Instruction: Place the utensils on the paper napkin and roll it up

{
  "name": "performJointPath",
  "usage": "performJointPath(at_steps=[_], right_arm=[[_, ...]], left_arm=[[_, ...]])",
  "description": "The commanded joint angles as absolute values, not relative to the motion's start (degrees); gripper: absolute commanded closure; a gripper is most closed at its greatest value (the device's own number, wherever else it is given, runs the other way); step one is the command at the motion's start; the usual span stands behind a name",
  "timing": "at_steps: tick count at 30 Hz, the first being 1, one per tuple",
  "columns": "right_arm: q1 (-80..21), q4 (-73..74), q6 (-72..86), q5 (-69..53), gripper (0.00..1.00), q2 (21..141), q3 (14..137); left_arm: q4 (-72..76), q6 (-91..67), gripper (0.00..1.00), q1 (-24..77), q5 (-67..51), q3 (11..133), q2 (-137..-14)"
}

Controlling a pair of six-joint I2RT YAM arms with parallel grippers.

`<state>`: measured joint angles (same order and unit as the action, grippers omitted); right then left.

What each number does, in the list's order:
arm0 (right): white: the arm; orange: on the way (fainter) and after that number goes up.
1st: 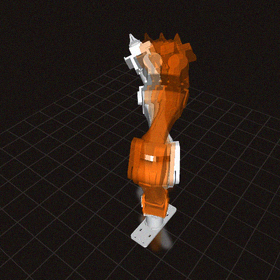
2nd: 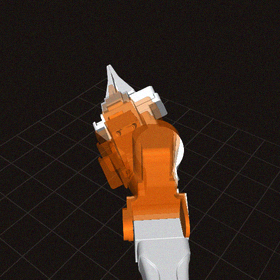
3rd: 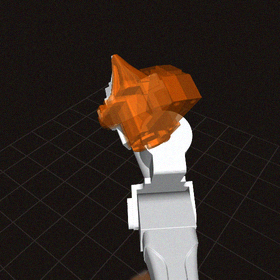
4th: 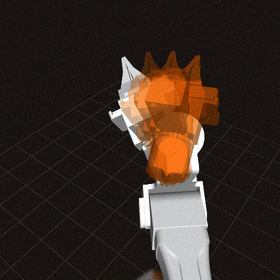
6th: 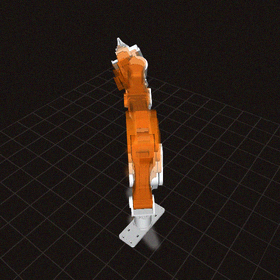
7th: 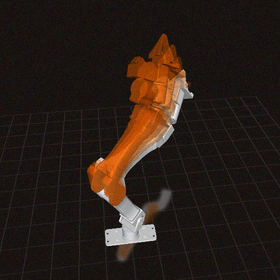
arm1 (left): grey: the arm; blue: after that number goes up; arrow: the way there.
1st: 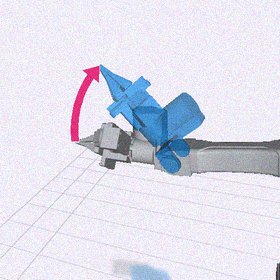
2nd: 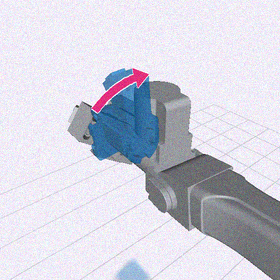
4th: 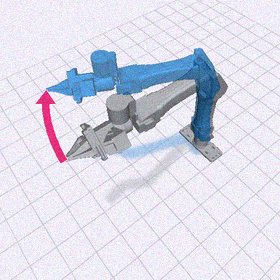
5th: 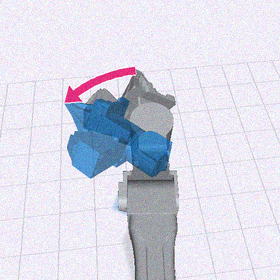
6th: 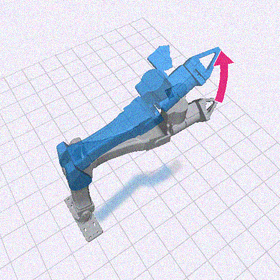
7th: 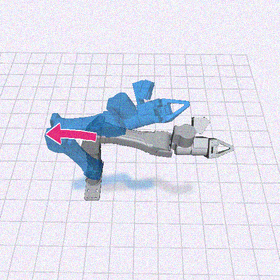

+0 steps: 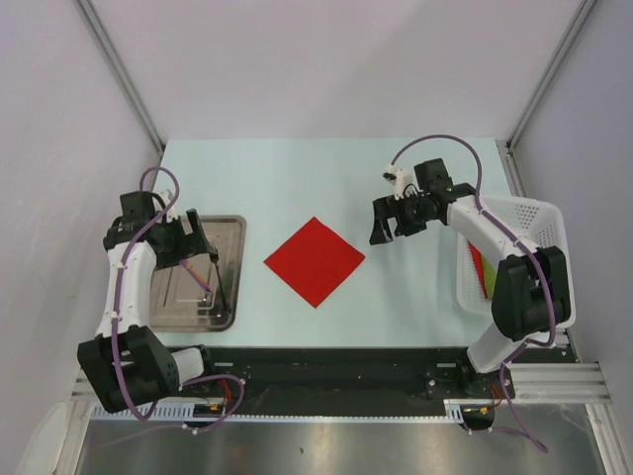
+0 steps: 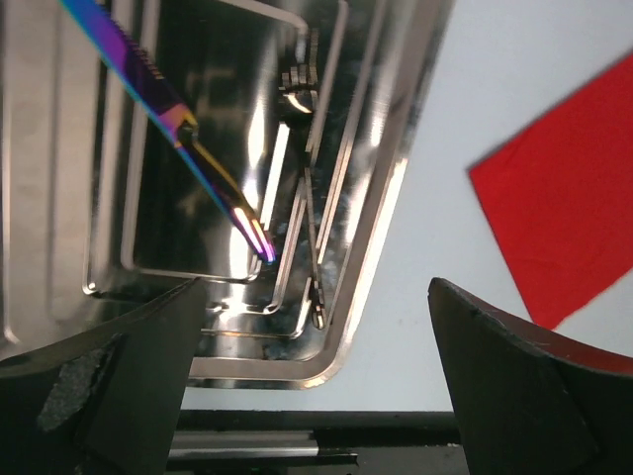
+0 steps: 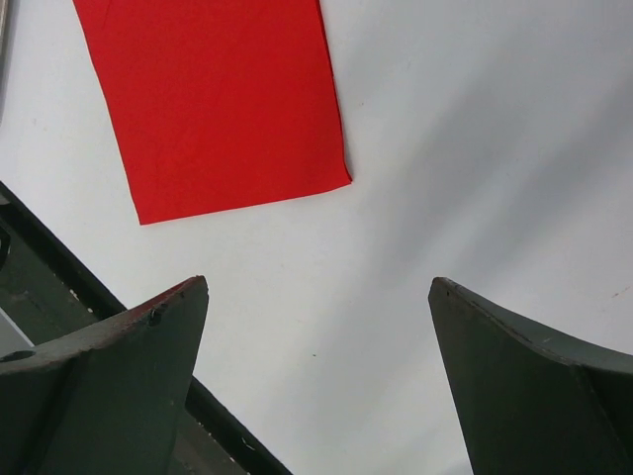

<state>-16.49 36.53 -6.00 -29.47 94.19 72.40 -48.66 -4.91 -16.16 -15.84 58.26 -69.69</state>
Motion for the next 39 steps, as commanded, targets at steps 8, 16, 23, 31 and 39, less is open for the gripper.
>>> performJointPath(at_steps=[8,16,23,31,39], right_arm=[[-17.6,33.3,-4.2,-29.1,0.00,89.2,70.3],[-17.6,33.9,-6.1,-25.8,0.00,89.6,69.6],[-17.7,34.1,-6.7,-24.8,0.00,92.1,69.2],[-18.0,34.6,-7.0,-24.9,0.00,94.7,70.6],[-18.9,35.6,-7.9,-24.0,0.00,97.5,72.6]], left_arm=[[-48.4,-14.0,0.00,-16.3,7.2,56.7,-68.1],[-44.1,-17.3,0.05,-16.3,8.5,56.2,-74.0],[-42.7,-18.4,0.16,-16.3,11.2,57.0,-79.3],[-41.0,-19.7,0.32,-16.2,10.9,57.2,-84.1],[-39.2,-21.5,0.45,-16.0,9.8,58.9,-88.9]])
